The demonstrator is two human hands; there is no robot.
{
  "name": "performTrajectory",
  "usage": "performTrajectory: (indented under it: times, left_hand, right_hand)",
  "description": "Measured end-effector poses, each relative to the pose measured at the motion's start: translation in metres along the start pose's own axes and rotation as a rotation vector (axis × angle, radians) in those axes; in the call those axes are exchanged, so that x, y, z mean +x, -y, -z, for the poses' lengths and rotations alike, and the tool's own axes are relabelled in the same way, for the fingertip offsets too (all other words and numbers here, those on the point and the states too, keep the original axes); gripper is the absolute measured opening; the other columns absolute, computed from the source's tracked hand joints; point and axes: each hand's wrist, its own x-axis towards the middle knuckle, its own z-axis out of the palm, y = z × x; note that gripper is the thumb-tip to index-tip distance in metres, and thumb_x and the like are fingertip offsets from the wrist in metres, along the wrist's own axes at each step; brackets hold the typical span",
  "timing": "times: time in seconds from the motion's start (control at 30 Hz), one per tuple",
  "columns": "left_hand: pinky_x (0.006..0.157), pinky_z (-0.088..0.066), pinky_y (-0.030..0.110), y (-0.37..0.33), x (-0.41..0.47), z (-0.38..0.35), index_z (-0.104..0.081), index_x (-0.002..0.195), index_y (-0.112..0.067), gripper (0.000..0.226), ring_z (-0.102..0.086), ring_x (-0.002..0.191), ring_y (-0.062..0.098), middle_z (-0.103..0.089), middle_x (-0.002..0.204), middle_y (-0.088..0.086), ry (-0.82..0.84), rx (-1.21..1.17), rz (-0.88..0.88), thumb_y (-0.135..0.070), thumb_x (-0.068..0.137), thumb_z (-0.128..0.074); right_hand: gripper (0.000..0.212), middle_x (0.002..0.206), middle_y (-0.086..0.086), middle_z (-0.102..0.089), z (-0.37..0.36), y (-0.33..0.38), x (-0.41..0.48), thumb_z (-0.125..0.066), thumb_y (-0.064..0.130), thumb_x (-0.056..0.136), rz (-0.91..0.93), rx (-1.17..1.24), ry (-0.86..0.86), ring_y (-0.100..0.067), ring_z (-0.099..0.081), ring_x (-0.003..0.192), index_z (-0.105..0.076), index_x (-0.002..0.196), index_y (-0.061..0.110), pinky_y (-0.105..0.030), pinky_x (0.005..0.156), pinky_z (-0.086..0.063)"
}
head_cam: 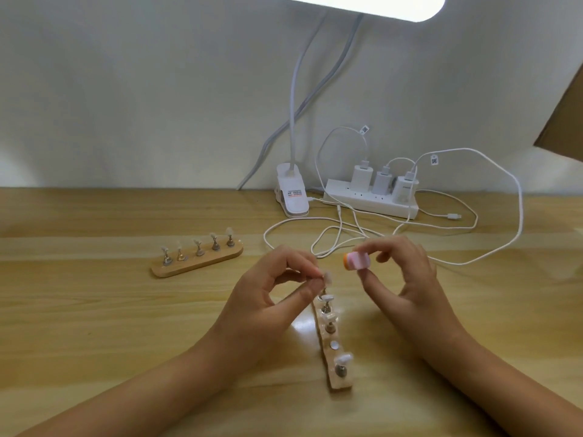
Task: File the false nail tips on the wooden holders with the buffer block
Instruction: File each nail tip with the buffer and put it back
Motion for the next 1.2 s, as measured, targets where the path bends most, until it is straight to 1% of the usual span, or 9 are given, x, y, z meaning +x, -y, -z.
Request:
performTrajectory:
  times: [0.17, 0.3, 0.4, 0.57, 0.7, 0.83, 1.0, 1.1, 1.2]
  left_hand:
    - [0.083, -0.05, 0.022, 0.002, 0.003, 0.002, -0.071, 0.092, -0.026, 0.011, -0.063, 0.089, 0.012, -0.067, 0.091, -0.003, -0.015, -0.084, 0.08, -0.022, 0.083, -0.074]
    - [0.081, -0.052, 0.019, 0.003, 0.004, 0.0, -0.073, 0.09, -0.024, 0.013, -0.066, 0.089, 0.013, -0.07, 0.09, 0.002, -0.03, -0.139, 0.122, -0.03, 0.078, -0.075]
    - [0.084, -0.053, 0.026, 0.005, 0.004, 0.0, -0.072, 0.084, -0.024, 0.008, -0.066, 0.092, 0.019, -0.067, 0.092, 0.002, -0.042, -0.124, 0.092, -0.022, 0.077, -0.076]
    - [0.081, -0.051, 0.019, 0.003, 0.003, 0.002, -0.069, 0.083, -0.017, 0.007, -0.064, 0.088, 0.011, -0.062, 0.091, -0.005, -0.04, -0.013, 0.002, -0.019, 0.082, -0.075]
    - [0.079, -0.052, 0.02, 0.001, 0.003, 0.002, -0.068, 0.085, -0.019, 0.008, -0.064, 0.085, 0.013, -0.06, 0.089, -0.005, -0.036, 0.072, -0.05, -0.02, 0.082, -0.075]
    - [0.08, -0.053, 0.021, 0.002, 0.003, 0.004, -0.07, 0.085, -0.013, 0.007, -0.065, 0.085, 0.015, -0.061, 0.089, -0.004, -0.06, 0.068, -0.033, -0.018, 0.08, -0.072]
    - [0.078, -0.053, 0.02, 0.002, 0.003, 0.002, -0.069, 0.085, -0.015, 0.006, -0.064, 0.083, 0.012, -0.06, 0.088, -0.004, -0.031, 0.093, -0.046, -0.016, 0.081, -0.073]
    - [0.077, -0.053, 0.02, 0.003, 0.003, 0.003, -0.07, 0.083, -0.014, 0.005, -0.064, 0.082, 0.014, -0.061, 0.087, -0.002, -0.03, 0.091, -0.036, -0.015, 0.08, -0.074]
    - [0.076, -0.053, 0.02, 0.003, 0.002, 0.001, -0.07, 0.082, -0.014, 0.006, -0.064, 0.081, 0.014, -0.06, 0.086, -0.002, -0.022, 0.104, -0.025, -0.012, 0.081, -0.075]
  right_hand:
    - [0.016, 0.105, 0.018, -0.064, -0.005, 0.016, -0.002, -0.068, 0.032, 0.087, 0.113, 0.095, -0.057, -0.013, -0.058, 0.108, -0.062, 0.102, 0.028, -0.056, 0.097, -0.041]
    - [0.018, 0.108, 0.019, -0.062, -0.004, 0.021, -0.002, -0.064, 0.025, 0.087, 0.211, 0.141, -0.077, -0.015, -0.06, 0.111, -0.061, 0.105, 0.027, -0.056, 0.094, -0.044]
    - [0.024, 0.111, 0.014, -0.063, -0.008, 0.022, -0.005, -0.067, 0.018, 0.087, 0.322, 0.051, -0.036, -0.016, -0.061, 0.11, -0.061, 0.108, 0.026, -0.05, 0.092, -0.042]
    - [0.029, 0.105, 0.021, -0.065, -0.002, 0.007, -0.002, -0.076, 0.011, 0.084, 0.169, 0.018, -0.035, -0.01, -0.06, 0.11, -0.063, 0.103, 0.028, -0.057, 0.094, -0.04]
    - [0.024, 0.111, 0.02, -0.062, -0.008, 0.018, -0.005, -0.068, 0.023, 0.087, 0.312, 0.046, -0.037, -0.008, -0.06, 0.111, -0.06, 0.109, 0.031, -0.051, 0.093, -0.041]
    - [0.03, 0.1, 0.02, -0.066, -0.005, 0.006, -0.002, -0.077, 0.012, 0.083, 0.214, -0.003, -0.049, -0.005, -0.059, 0.101, -0.062, 0.102, 0.03, -0.057, 0.09, -0.041]
    - [0.025, 0.104, 0.02, -0.064, -0.007, 0.007, -0.004, -0.07, 0.025, 0.088, 0.313, -0.016, -0.018, -0.003, -0.058, 0.104, -0.059, 0.107, 0.035, -0.044, 0.094, -0.038]
    - [0.025, 0.1, 0.02, -0.065, -0.004, 0.001, 0.0, -0.077, 0.017, 0.085, 0.193, -0.007, -0.005, -0.007, -0.058, 0.097, -0.063, 0.101, 0.03, -0.054, 0.091, -0.042]
    - [0.021, 0.105, 0.022, -0.063, -0.003, 0.01, 0.0, -0.07, 0.024, 0.087, 0.305, 0.044, -0.057, -0.005, -0.059, 0.1, -0.061, 0.105, 0.029, -0.05, 0.087, -0.044]
